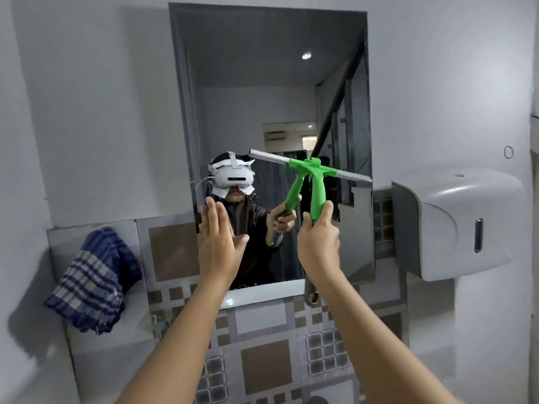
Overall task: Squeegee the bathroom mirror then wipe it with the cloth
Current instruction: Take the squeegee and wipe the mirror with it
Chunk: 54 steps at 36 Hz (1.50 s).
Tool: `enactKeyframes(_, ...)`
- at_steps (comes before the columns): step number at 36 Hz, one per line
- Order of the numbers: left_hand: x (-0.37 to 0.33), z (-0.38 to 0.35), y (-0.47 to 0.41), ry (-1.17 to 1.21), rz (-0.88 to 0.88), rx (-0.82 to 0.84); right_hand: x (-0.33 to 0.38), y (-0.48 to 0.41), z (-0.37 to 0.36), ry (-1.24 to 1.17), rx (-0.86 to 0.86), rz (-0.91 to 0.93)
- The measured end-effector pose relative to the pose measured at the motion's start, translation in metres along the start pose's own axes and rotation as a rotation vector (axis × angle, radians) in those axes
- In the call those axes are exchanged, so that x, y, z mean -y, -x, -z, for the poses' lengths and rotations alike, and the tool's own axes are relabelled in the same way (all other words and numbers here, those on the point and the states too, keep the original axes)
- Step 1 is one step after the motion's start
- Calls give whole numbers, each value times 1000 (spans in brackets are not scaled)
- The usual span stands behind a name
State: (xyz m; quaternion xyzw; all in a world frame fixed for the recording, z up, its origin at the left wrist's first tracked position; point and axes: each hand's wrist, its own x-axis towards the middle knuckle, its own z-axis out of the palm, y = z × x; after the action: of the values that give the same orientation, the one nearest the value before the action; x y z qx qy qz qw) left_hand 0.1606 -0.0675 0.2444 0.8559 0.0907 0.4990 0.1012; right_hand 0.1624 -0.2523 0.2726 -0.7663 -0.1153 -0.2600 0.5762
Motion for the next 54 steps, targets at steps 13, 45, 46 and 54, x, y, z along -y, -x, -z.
enactKeyframes(13,9,3,4,-43,-107,0,55,32,-50,-92,33,-22)
enactKeyframes(45,12,-21,38,9,18,-36,18,11,-18,474,115,471)
enactKeyframes(46,12,-22,38,10,14,-42,16,9,-15,488,113,493)
enactKeyframes(54,17,-26,38,18,-8,-42,6,-4,2,457,108,651)
